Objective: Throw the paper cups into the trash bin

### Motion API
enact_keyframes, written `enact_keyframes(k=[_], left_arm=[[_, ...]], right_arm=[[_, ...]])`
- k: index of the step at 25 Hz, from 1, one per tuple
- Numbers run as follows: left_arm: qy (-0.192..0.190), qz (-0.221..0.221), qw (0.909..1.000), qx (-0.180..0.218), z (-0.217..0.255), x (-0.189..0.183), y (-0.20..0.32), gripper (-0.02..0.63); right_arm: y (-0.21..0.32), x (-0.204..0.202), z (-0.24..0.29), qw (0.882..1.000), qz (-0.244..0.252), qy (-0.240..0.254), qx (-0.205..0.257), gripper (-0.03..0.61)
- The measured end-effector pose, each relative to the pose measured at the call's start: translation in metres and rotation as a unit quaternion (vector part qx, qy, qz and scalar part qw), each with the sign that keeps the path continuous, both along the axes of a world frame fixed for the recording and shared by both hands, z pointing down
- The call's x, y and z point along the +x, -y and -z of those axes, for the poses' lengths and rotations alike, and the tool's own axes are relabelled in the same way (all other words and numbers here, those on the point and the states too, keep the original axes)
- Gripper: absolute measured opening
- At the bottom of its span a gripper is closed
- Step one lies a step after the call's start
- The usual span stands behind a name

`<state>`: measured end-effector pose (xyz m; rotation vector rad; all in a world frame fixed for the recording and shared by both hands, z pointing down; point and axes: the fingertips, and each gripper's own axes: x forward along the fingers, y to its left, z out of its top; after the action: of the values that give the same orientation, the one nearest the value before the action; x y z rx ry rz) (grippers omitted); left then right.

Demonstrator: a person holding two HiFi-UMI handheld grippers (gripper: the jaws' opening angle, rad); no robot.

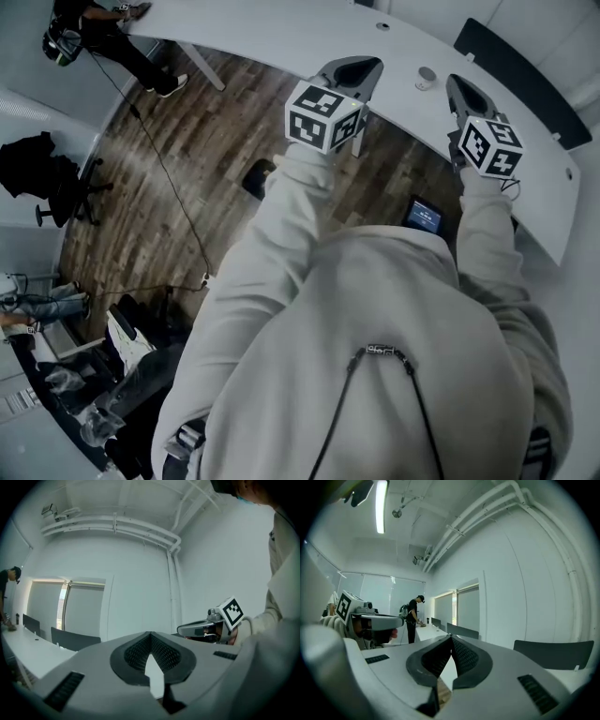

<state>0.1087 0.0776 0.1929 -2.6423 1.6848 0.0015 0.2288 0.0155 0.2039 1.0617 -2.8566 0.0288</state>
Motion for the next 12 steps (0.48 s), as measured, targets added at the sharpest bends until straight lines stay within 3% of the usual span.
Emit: enact_keyframes(k=[7, 12], left_arm=[[0.000, -0.011, 0.9997, -0.023, -0.016, 0.015, 0.012, -0.008], [-0.008, 0.005, 0.9992, -0.038, -0.026, 0.014, 0.031, -0.006]], right_arm=[[-0.004, -0.002, -0.014, 0.999, 0.042, 0.006, -0.025, 0.018], [0.009, -0.006, -0.016, 0.998, 0.054, 0.005, -0.037, 0.018]])
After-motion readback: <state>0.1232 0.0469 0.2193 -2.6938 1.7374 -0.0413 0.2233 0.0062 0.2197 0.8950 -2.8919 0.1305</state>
